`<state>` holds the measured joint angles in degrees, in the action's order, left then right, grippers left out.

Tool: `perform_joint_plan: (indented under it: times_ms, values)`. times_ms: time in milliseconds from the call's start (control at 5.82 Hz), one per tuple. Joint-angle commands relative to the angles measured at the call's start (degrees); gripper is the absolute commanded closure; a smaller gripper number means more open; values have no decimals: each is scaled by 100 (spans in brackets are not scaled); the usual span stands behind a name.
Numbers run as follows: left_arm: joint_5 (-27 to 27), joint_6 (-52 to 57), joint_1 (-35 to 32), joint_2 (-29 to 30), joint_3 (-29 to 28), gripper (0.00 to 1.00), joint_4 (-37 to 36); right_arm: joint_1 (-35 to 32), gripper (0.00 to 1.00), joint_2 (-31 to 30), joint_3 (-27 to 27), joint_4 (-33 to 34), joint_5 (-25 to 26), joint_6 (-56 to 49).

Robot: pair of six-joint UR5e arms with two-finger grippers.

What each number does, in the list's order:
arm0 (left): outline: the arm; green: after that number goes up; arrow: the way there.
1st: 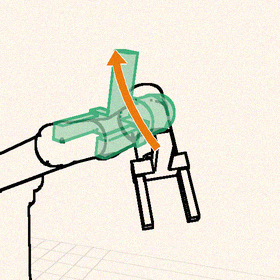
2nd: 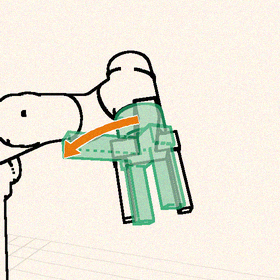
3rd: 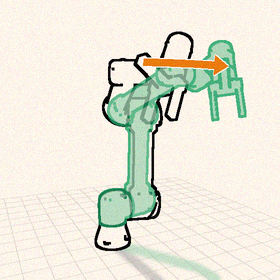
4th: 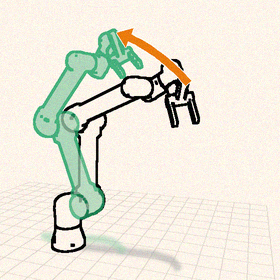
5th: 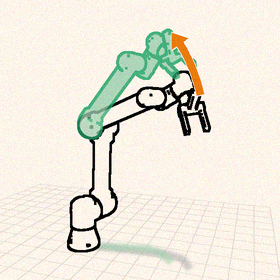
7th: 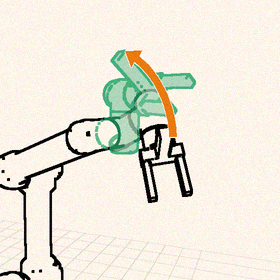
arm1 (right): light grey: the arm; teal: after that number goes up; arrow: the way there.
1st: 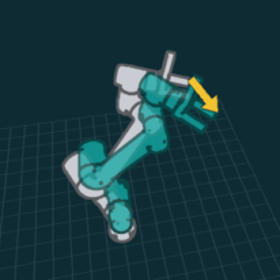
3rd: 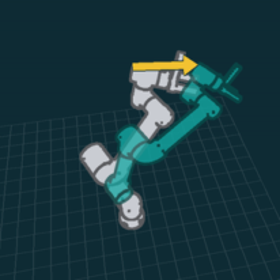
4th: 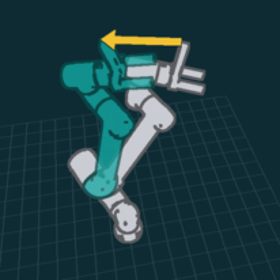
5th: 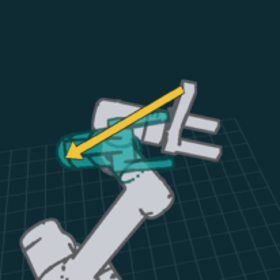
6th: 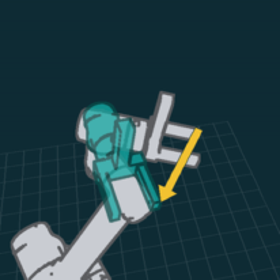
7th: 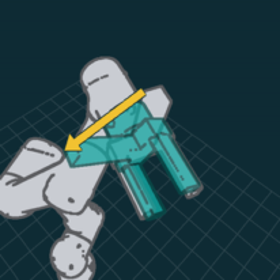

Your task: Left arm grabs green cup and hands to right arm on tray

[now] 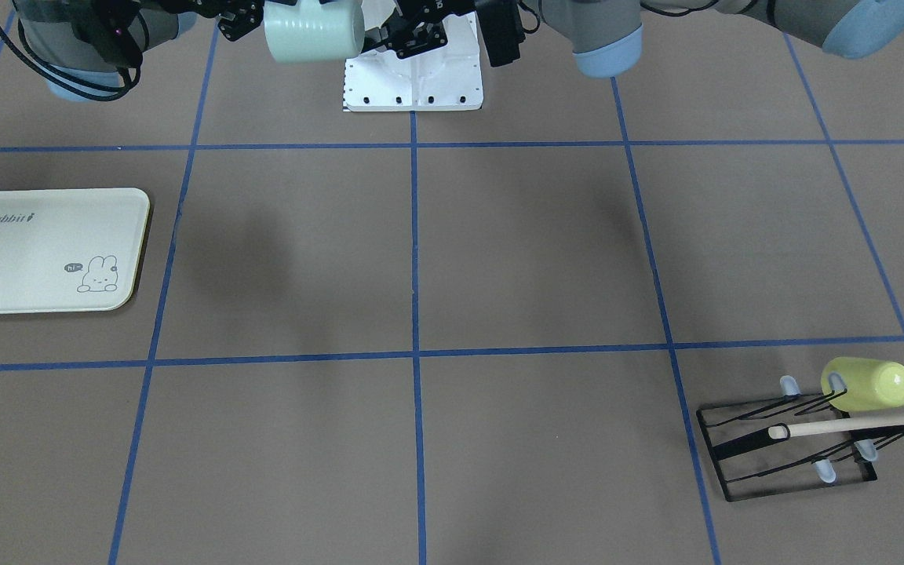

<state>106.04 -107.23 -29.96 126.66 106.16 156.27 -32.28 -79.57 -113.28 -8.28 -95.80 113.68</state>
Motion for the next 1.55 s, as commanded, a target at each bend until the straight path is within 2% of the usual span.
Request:
perform_joint_plan:
  times_ms: [0, 172, 344, 687, 859, 1031, 1202, 1374]
  values:
    - [66, 227, -194, -9, -16, 0, -44, -15, 100, -67, -36, -7, 0, -4]
    - [440, 263, -491, -53, -51, 0, -53, -50, 100, -137, -36, -7, -26, -4]
    - [810, 264, -746, -88, -60, 0, -87, -163, 100, -216, 25, 298, -35, -13]
    - [857, 316, -862, -229, -113, 0, -271, -767, 100, -216, -10, 1727, -288, -21]
    - [936, 943, -880, -281, -96, 0, -873, -1319, 100, -199, -10, 2543, -899, -21]
    - [928, 1645, -941, -282, -52, 0, -1810, -2073, 100, -164, -19, 3534, -1758, -135]
    - [928, 2357, -1064, -282, -17, 0, -2915, -2541, 100, -268, -27, 4240, -2419, -788]
    - [910, 3269, -1213, -282, 45, 0, -4145, -2729, 100, -348, -53, 5022, -2487, -1387]
